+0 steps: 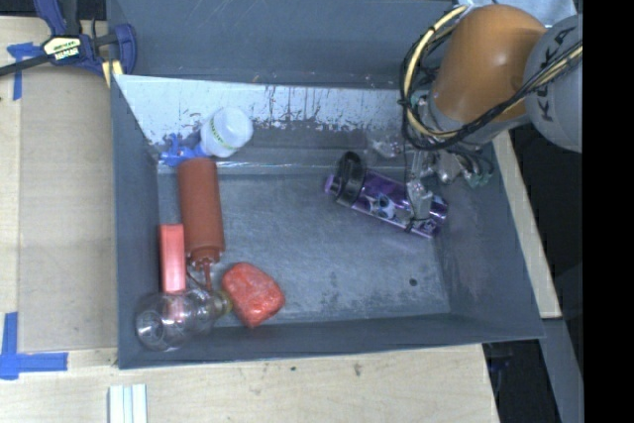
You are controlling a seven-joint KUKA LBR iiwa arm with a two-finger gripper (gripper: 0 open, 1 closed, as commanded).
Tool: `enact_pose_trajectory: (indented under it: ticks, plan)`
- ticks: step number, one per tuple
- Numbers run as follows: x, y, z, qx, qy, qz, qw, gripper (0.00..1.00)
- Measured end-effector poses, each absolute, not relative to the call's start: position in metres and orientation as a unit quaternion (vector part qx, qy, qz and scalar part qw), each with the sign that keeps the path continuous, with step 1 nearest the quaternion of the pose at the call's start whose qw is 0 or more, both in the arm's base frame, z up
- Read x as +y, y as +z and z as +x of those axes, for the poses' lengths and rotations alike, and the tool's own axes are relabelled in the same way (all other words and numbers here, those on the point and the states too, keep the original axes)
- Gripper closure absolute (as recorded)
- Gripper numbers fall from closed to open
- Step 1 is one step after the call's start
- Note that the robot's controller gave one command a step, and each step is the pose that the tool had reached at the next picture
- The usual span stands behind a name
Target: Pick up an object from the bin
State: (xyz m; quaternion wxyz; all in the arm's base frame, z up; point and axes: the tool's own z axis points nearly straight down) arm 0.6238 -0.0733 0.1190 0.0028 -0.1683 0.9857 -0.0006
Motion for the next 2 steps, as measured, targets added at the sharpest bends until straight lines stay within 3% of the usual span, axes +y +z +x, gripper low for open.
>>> enact_pose_trajectory:
  ticks: [1,2]
  plan:
    - [-0.064,0.088,0.623,0.992,0.0,-0.123,0.002,0.0]
    - [-0.062,0.072,0.619,0.989,0.0,-0.149,0.001,1.0]
